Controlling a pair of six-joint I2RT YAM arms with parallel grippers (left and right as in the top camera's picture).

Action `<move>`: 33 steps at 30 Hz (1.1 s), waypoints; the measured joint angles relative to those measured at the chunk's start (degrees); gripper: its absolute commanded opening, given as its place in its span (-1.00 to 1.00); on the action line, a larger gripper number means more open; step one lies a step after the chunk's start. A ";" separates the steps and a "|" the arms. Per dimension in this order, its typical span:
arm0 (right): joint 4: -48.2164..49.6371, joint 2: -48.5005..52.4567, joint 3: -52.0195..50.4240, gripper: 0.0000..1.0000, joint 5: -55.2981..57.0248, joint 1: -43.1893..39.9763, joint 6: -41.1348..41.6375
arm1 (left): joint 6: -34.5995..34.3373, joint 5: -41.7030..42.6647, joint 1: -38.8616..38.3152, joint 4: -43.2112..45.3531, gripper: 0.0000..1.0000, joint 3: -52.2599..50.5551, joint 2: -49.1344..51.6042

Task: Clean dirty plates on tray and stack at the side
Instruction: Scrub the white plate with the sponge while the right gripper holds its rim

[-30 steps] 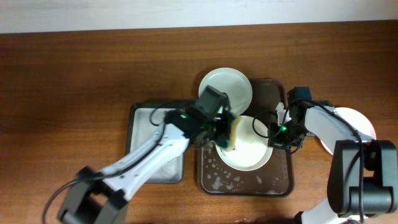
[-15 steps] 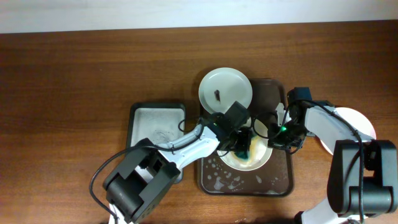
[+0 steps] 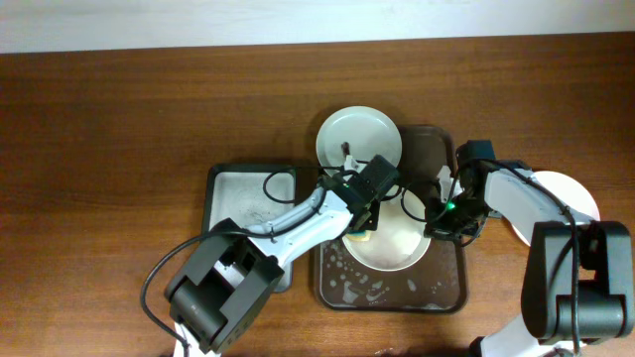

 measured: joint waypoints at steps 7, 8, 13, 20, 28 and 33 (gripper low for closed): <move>-0.96 0.00 -0.02 -0.92 1.05 -0.44 0.13 | 0.07 17.29 1.70 13.64 -1.00 -0.31 1.99; -0.96 0.00 -0.02 -0.92 1.05 -0.44 0.13 | -0.04 18.21 1.46 15.17 -1.00 -0.33 2.40; -1.31 0.00 0.00 -0.92 1.55 -0.61 0.26 | -0.02 20.68 1.01 19.47 -1.00 -0.26 4.52; -0.68 0.00 0.00 -0.92 0.50 -0.28 -0.09 | 2.16 9.57 0.57 1.33 -1.00 5.66 4.61; -0.66 0.04 0.00 -0.92 0.11 -0.15 -0.20 | 2.82 -4.39 -0.07 -21.77 -1.00 16.15 6.84; -4.11 -2.32 -0.83 -0.92 2.67 -0.11 -0.20 | 3.23 -8.22 0.57 -30.80 -1.00 21.40 7.30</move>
